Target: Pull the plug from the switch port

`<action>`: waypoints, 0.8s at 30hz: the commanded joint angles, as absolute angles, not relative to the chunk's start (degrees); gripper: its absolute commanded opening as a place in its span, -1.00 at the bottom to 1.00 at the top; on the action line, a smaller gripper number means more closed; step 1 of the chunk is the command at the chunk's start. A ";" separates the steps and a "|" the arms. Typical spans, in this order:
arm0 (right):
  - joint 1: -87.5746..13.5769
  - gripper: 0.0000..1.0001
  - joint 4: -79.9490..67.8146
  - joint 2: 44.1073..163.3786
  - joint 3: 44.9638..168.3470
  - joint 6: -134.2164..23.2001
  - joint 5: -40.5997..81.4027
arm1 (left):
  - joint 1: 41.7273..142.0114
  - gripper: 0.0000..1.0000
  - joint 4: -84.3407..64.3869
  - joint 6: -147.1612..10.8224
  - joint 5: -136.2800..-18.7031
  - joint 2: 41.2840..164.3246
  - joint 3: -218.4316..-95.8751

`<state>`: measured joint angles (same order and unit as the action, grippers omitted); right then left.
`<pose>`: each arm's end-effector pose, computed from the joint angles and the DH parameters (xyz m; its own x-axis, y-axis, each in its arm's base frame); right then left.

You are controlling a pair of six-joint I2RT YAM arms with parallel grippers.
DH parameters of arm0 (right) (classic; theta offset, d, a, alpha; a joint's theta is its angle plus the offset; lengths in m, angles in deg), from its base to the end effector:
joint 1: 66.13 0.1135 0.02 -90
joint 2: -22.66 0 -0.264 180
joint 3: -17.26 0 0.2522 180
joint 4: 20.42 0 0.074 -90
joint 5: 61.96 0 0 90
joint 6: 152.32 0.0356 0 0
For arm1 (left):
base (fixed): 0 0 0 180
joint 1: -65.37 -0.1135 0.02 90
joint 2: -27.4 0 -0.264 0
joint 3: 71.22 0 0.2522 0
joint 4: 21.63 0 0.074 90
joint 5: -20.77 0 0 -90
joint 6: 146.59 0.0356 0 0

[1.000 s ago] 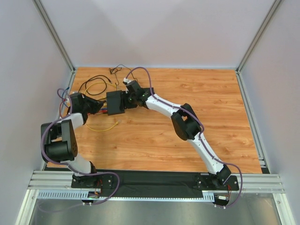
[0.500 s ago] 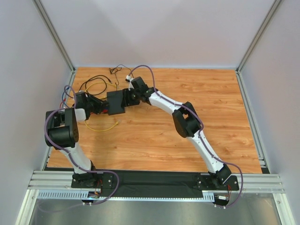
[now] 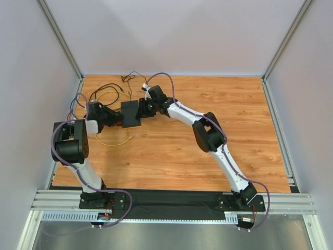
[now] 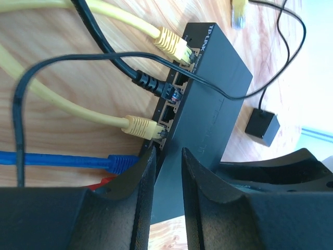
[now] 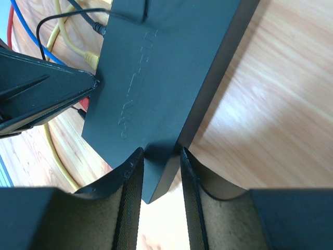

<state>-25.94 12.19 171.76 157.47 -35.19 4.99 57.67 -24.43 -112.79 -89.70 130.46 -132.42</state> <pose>0.4308 0.3821 0.1394 -0.8234 -0.1463 -0.5482 -0.4970 0.6522 0.5724 0.3494 0.0347 0.1347 -0.4667 -0.8487 -0.2488 -0.4390 0.4666 -0.7678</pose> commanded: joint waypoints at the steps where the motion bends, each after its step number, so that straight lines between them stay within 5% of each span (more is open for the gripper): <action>1: -24.55 -0.37 12.24 169.10 150.66 -34.02 4.58 | 63.77 -0.35 -25.36 -112.66 -95.07 128.65 -132.88; 7: -24.29 -0.37 8.81 161.36 138.61 -33.93 7.12 | 67.74 -0.35 -25.28 -113.10 -94.37 127.51 -132.45; 16: -26.57 0.04 16.80 157.23 141.33 -43.94 18.19 | 67.83 -0.30 -20.28 -110.03 -91.04 118.47 -129.72; 24: -26.57 0.07 12.24 152.04 138.17 -47.55 18.64 | 67.83 -0.10 -9.90 -106.69 -85.23 106.78 -131.04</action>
